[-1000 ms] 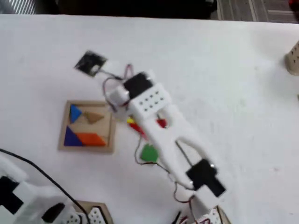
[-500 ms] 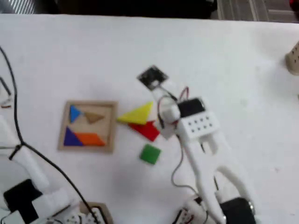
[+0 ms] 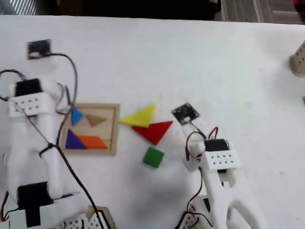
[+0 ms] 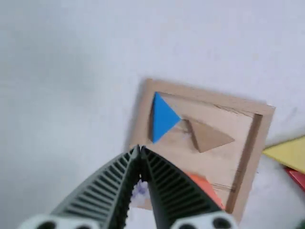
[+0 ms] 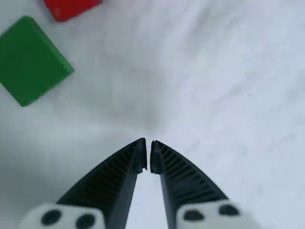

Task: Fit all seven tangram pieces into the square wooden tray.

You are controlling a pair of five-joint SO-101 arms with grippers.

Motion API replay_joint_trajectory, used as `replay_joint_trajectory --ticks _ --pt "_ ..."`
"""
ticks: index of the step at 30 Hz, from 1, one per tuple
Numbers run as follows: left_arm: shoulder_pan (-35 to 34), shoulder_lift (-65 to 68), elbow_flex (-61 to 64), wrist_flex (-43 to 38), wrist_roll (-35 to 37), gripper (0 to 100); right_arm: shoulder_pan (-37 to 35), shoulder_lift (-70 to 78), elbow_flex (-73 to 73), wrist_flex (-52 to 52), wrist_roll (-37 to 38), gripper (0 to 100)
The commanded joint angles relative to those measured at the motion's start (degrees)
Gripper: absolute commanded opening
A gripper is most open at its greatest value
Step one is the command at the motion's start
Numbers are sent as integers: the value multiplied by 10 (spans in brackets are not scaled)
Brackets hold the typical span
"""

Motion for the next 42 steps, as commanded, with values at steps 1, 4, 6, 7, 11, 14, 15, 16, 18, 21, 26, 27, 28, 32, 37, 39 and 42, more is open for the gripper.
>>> replay_joint_trajectory --ticks 1,4,6,7,11,14,15,16,18,21,26,27,28,32,37,39,42 --pt "64 -24 46 -73 42 24 21 -15 20 -48 35 18" --pt "93 -23 89 -128 40 24 16 -16 23 -49 36 18" --pt "103 -22 117 -175 18 24 16 -17 24 -49 36 18" --pt "108 -22 131 -198 10 24 16 -17 24 -49 36 18" --pt "116 -19 178 -290 -1 24 16 -16 24 -50 36 18" --pt "117 -19 203 -314 -1 24 16 -15 24 -51 37 18" --pt "120 -19 209 -314 -1 24 16 -15 24 -51 37 18" --pt "126 -19 217 -313 -1 24 16 -15 24 -51 37 18" --pt "138 -23 234 -305 -2 24 16 -15 24 -51 37 18" --pt "165 -24 244 -273 -31 24 16 -15 24 -51 38 18" --pt "108 -21 243 -255 36 24 16 -16 24 -50 61 18" --pt "90 -18 242 -256 59 24 16 -16 24 -50 61 18" --pt "77 -17 240 -255 69 24 16 -15 24 -50 61 18" --pt "69 -17 264 -252 73 24 16 -15 24 -50 61 18" --pt "86 -2 276 -273 84 24 16 -16 24 -49 61 18" --pt "85 29 257 -274 105 24 16 -16 25 -48 61 18" --pt "82 72 215 -246 109 24 16 -18 25 -44 61 18"
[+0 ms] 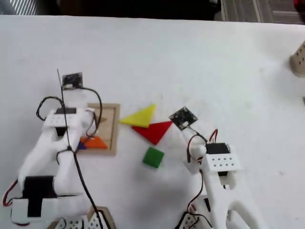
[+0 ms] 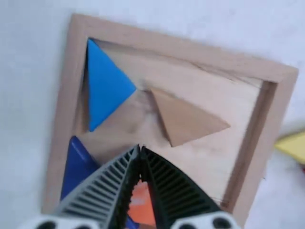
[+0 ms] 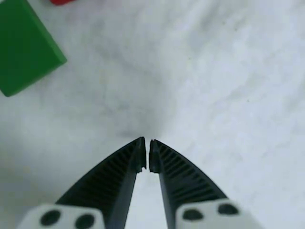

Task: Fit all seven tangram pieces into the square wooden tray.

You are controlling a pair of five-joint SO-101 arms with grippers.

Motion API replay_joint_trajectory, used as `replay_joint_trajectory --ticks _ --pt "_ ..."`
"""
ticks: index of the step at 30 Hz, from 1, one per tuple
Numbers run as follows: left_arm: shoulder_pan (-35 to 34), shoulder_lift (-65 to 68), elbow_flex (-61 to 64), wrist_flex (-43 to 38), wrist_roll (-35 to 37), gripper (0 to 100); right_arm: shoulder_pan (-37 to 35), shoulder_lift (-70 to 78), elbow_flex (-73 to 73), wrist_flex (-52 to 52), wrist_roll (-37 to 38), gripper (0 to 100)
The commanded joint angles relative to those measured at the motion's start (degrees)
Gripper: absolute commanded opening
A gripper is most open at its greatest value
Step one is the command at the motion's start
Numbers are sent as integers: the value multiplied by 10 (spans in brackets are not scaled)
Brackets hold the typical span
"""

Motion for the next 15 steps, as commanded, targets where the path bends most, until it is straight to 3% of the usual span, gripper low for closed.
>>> replay_joint_trajectory --ticks 1,15 --pt "6 31 -60 18 11 24 3 -15 -2 -1 8 18" --pt "7 114 -158 4 16 23 3 -15 -2 0 9 18"
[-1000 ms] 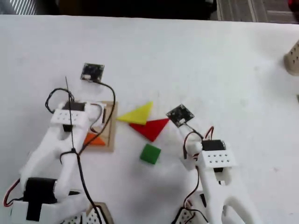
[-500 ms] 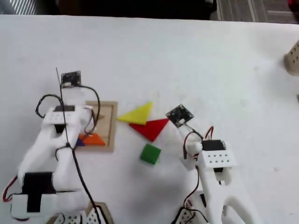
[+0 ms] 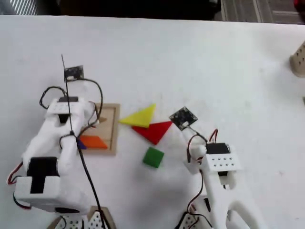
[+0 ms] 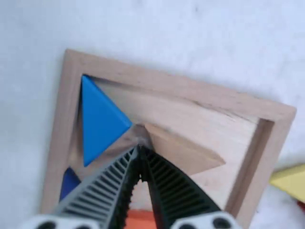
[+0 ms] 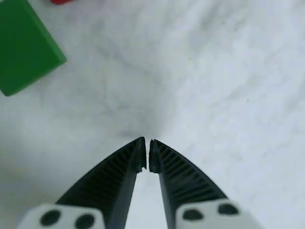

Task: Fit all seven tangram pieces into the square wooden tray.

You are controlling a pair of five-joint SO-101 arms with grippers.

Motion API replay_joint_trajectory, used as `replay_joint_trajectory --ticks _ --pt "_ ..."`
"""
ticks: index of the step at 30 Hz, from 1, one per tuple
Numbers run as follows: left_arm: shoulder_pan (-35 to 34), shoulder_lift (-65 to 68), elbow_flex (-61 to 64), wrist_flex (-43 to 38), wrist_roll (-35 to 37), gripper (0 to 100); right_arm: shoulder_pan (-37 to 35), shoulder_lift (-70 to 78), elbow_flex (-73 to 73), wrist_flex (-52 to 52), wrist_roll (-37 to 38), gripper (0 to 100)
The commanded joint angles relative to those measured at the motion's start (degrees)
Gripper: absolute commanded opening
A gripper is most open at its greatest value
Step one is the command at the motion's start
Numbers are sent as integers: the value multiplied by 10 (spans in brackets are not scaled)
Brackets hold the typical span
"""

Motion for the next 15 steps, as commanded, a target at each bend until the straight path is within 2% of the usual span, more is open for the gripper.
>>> replay_joint_trajectory --ticks 1,6,15 --pt "7 15 -57 -7 5 23 3 -15 -2 0 7 18" --pt "9 54 -112 -7 5 23 3 -15 -2 0 8 18" --pt "71 75 -157 -11 0 23 3 -15 -2 -2 10 18"
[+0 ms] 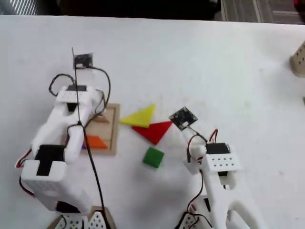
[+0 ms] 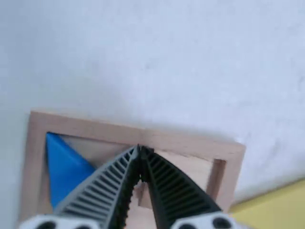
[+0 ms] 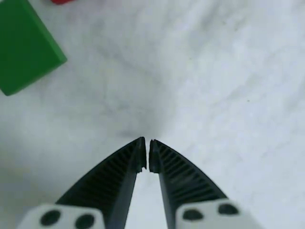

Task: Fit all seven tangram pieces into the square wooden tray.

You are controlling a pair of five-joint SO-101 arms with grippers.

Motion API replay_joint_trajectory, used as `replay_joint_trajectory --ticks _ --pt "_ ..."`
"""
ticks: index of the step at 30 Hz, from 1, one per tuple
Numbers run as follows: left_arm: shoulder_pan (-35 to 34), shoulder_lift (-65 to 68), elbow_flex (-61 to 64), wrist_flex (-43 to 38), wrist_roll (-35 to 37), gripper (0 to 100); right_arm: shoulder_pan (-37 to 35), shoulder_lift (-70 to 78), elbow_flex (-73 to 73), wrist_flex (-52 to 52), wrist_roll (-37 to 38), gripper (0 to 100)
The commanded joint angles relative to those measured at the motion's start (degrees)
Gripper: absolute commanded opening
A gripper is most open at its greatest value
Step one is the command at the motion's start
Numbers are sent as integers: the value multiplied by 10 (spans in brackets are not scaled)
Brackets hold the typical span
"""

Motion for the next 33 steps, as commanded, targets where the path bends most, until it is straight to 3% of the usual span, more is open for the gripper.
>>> replay_joint_trajectory --ticks 1,9,16,23,33 --pt "33 -5 -38 -11 1 23 3 -15 -2 -3 9 18" --pt "71 -37 -34 -3 1 23 2 -15 -2 -4 10 18" --pt "152 -131 69 -13 -38 23 2 -15 -2 -5 10 18" --pt "84 -80 81 -36 -44 23 2 -15 -2 -5 10 18" --pt "75 -21 24 75 -44 23 2 -15 -2 -5 10 18"
